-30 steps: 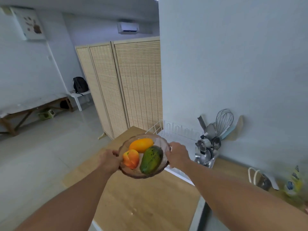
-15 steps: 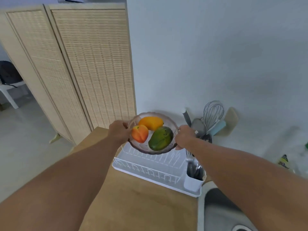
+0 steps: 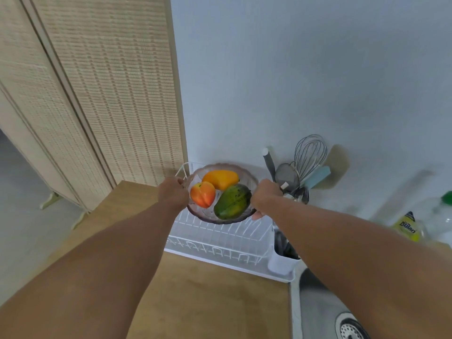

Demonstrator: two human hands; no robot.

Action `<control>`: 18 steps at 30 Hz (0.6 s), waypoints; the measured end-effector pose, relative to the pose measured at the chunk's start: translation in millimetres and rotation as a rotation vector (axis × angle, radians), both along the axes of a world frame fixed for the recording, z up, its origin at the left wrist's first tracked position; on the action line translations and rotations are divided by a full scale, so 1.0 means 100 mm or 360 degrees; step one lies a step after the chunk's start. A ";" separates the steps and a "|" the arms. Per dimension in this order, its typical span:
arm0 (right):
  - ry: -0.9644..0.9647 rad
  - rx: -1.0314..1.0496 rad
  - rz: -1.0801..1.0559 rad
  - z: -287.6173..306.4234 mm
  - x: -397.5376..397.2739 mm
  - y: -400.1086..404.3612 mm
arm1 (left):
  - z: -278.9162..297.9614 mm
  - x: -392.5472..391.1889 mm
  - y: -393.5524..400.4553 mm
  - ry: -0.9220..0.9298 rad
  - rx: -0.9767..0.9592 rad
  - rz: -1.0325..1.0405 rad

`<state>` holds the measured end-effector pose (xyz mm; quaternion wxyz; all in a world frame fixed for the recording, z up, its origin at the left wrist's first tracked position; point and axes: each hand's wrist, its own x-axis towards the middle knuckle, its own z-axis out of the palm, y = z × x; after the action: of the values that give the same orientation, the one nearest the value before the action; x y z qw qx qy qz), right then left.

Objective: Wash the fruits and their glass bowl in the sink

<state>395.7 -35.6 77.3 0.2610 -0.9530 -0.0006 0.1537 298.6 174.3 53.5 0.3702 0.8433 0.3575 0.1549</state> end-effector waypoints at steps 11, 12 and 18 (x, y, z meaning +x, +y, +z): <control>0.0124 0.0140 0.0238 0.06 -0.05 -0.10 | 0.08 -0.17 -0.08 0.0007 0.0013 -0.0026; 0.0131 0.0195 0.0278 0.09 -0.09 -0.14 | 0.10 -0.22 -0.10 0.0001 0.0023 -0.0014; 0.0060 0.0332 0.0294 0.35 -0.37 -0.45 | 0.28 -0.60 -0.34 -0.0078 0.0001 -0.0007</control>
<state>358.9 -80.3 112.7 0.3434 -0.9135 -0.0996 0.1941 238.8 140.0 81.3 0.3787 0.8402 0.3464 0.1748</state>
